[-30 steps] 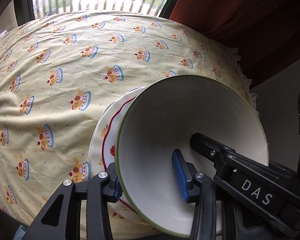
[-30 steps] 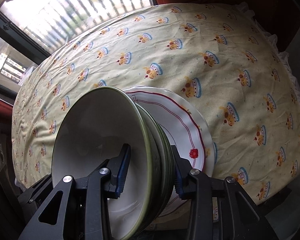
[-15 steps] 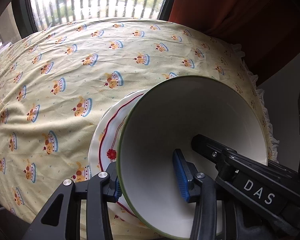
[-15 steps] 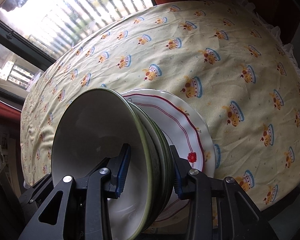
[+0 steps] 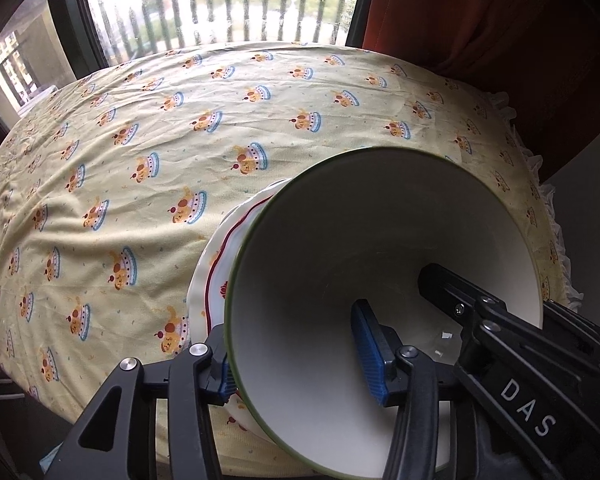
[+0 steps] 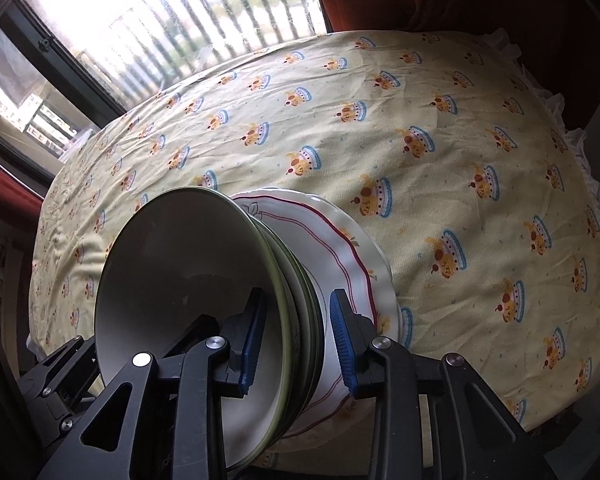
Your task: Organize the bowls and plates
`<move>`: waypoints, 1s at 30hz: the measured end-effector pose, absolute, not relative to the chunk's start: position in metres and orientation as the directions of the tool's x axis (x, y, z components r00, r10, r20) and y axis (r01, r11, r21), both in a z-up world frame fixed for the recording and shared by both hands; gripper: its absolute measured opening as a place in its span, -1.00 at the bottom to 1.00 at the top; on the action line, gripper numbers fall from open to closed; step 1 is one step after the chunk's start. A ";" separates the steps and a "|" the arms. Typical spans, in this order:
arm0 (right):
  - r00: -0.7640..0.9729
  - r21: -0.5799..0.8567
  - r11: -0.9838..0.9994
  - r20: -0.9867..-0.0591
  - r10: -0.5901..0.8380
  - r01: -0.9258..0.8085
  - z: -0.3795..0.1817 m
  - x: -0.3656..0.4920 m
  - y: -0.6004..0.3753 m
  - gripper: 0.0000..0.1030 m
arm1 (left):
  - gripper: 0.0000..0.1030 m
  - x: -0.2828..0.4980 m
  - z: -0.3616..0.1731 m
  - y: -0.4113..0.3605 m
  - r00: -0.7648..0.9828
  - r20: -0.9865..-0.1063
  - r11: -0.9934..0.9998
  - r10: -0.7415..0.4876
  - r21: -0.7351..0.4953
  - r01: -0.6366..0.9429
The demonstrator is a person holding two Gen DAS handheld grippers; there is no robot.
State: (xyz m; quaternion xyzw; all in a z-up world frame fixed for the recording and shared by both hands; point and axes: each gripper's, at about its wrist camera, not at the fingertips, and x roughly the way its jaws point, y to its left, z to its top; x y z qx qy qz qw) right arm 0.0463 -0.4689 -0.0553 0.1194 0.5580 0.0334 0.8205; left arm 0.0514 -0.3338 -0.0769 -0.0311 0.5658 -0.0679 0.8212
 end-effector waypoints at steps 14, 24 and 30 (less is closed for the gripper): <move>0.512 0.144 0.983 -0.856 0.064 0.118 0.000 0.029 -0.444 0.26 | 0.43 0.038 -0.026 -0.301 0.489 -0.838 0.967 -0.243 -0.171 0.186; 0.613 0.091 0.975 -0.788 -0.054 0.202 0.042 -0.009 -0.384 0.34 | 0.63 0.011 0.001 -0.229 0.575 -0.766 0.954 -0.288 -0.177 0.241; 0.636 0.133 0.976 -0.772 -0.007 0.172 0.042 -0.028 -0.337 0.41 | 0.80 -0.014 -0.001 -0.167 0.636 -0.721 0.960 -0.275 -0.164 0.229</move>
